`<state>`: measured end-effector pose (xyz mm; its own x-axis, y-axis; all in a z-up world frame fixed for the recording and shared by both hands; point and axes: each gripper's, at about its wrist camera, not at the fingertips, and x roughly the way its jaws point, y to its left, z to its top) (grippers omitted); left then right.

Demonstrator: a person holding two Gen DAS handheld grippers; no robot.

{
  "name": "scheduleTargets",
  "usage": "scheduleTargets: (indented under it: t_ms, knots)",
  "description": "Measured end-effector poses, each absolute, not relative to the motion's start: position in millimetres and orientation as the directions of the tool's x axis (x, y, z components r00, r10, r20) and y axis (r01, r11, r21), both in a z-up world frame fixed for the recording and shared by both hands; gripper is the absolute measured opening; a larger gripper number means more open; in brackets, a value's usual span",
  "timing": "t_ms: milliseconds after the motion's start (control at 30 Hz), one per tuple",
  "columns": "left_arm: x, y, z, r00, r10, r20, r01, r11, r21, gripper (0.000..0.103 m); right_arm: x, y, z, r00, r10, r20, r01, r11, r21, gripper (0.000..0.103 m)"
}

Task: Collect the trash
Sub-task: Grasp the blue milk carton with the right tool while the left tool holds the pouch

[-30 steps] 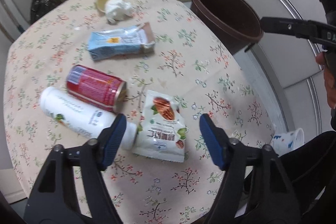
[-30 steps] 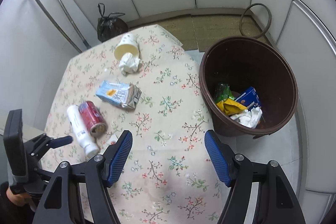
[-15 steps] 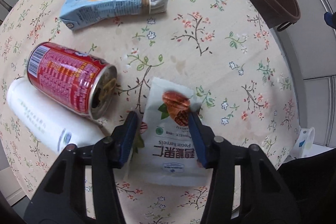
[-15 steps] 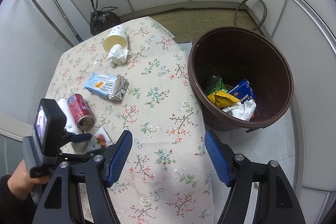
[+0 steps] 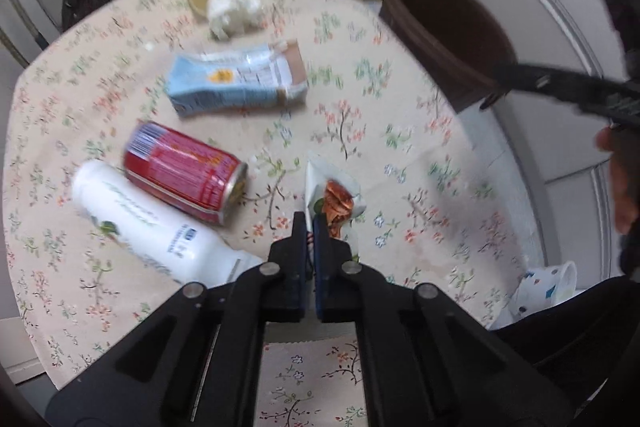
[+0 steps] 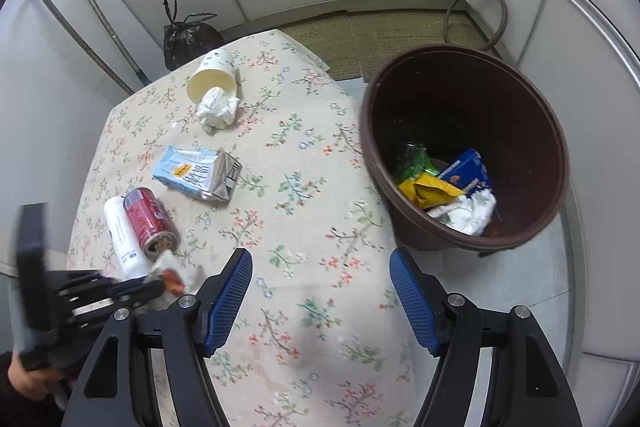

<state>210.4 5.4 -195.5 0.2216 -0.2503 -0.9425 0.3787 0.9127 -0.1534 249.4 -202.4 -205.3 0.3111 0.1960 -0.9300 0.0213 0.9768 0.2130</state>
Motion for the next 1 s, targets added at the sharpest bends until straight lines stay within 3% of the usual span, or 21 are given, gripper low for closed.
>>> scheduleTargets:
  t_ms: [200,400,700,1000]
  knots:
    - [212,51,-147,0.380,-0.240,-0.893,0.261,0.954,-0.145,0.004,271,-159,-213,0.315,0.200,-0.928,-0.079,0.980,0.184,0.073]
    - [218,91,-127,0.454,-0.223,-0.862,0.166,0.972,-0.164,0.004,298,-93,-231,0.321,0.219,-0.921,-0.368,0.925,0.092,0.073]
    - [223,125,-141,0.452,-0.213,-0.866,0.088,0.977,-0.194,0.004,327,-26,-273,0.304,0.146,-0.941,-0.622,0.779,-0.080,0.073]
    - [229,137,-153,0.434,-0.202,-0.878,0.056,0.979,-0.198,0.004,343,-6,-300,0.297,0.156,-0.942,-0.710,0.696,-0.109,0.074]
